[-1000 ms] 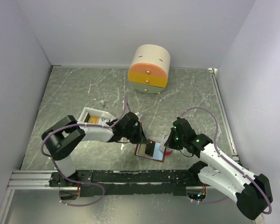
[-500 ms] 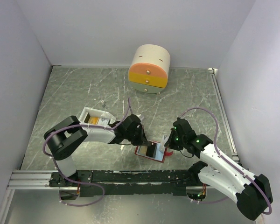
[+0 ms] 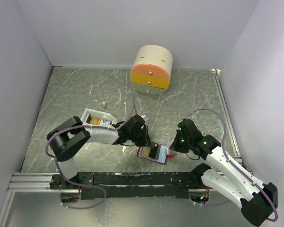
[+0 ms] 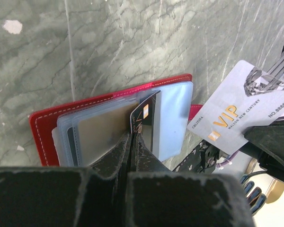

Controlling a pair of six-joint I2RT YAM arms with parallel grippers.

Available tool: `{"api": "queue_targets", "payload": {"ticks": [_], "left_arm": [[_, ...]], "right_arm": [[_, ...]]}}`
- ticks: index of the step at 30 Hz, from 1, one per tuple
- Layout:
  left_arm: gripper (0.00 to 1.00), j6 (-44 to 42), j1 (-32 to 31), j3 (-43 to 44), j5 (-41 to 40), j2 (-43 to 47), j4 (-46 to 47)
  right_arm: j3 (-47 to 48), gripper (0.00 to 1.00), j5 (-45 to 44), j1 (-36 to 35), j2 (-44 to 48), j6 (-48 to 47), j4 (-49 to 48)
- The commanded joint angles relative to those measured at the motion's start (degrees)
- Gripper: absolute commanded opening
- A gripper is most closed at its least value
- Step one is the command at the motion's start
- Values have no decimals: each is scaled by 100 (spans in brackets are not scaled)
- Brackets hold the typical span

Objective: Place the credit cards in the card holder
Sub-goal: Insert the credit card into the card holder.

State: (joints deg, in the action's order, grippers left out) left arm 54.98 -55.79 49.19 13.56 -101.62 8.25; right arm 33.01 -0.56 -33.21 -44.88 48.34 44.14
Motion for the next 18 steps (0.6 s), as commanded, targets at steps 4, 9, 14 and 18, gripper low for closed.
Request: {"api": "queue_targets", "payload": {"ticks": [4,9,14,18], "left_arm": [[9,-234,-98,312,51,-303,-188],[30,-351,-116,426,-98,-225,-421],[39,-495,-116,487,-436,62,-779],[39,-581,-146,571,-575,113,-990]], "right_arm": [[-54,0,-158,25,34,164,373],[-162,0,-133,25,-34,193,254],[-199,0,-131,25,2,202,297],[-240,0,-118,24,20,197,272]]}}
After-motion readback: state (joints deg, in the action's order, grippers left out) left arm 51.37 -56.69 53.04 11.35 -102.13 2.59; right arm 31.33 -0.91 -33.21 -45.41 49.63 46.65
